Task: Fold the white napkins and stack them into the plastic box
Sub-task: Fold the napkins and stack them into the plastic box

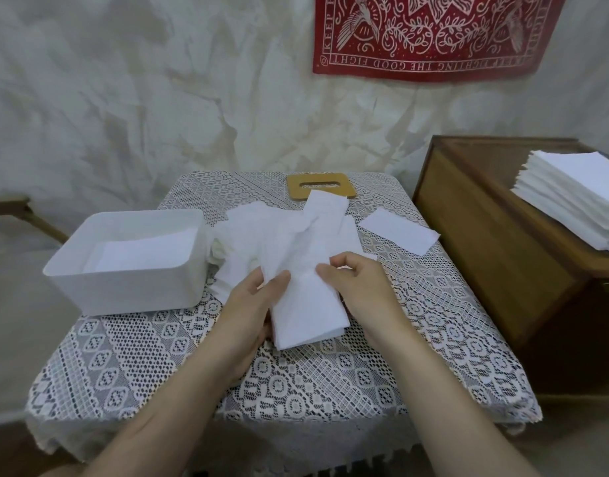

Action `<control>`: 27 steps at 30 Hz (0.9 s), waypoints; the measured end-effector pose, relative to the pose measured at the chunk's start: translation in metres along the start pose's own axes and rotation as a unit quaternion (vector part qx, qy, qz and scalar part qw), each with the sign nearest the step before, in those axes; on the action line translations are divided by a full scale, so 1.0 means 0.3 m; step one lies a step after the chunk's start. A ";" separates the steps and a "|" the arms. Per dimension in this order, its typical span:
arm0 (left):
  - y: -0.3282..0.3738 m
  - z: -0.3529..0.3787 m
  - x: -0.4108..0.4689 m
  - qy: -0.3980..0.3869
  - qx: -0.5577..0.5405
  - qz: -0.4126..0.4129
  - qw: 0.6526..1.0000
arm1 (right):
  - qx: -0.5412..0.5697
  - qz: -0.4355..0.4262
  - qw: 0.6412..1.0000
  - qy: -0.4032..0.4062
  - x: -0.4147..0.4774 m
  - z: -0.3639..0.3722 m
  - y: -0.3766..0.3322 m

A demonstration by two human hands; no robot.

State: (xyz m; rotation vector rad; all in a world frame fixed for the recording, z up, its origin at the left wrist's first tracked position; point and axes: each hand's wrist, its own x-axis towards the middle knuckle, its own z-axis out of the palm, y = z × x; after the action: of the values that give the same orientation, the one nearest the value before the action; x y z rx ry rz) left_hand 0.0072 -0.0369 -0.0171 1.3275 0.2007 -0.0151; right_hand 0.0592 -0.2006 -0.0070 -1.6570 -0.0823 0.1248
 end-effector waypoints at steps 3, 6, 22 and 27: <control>-0.001 -0.001 0.001 0.008 0.000 0.001 1.000 | -0.066 -0.014 0.998 0.001 -0.001 -0.003 0.006; -0.001 -0.001 0.001 0.019 -0.003 0.004 1.000 | -0.087 -0.022 0.996 -0.003 0.005 -0.018 0.023; 0.042 -0.083 -0.006 -0.089 0.199 -0.025 0.976 | 0.029 0.070 0.991 -0.107 -0.001 -0.064 0.014; 0.044 -0.107 0.012 0.013 0.079 0.043 0.996 | 0.110 0.041 0.992 -0.047 -0.011 -0.090 0.022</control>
State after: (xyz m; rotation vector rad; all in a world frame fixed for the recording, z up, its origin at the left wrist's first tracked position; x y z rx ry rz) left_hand 0.0080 -0.0023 -0.0122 1.4936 0.1666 0.0612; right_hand 0.0594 -0.2282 -0.0112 -1.4344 -0.0697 0.2660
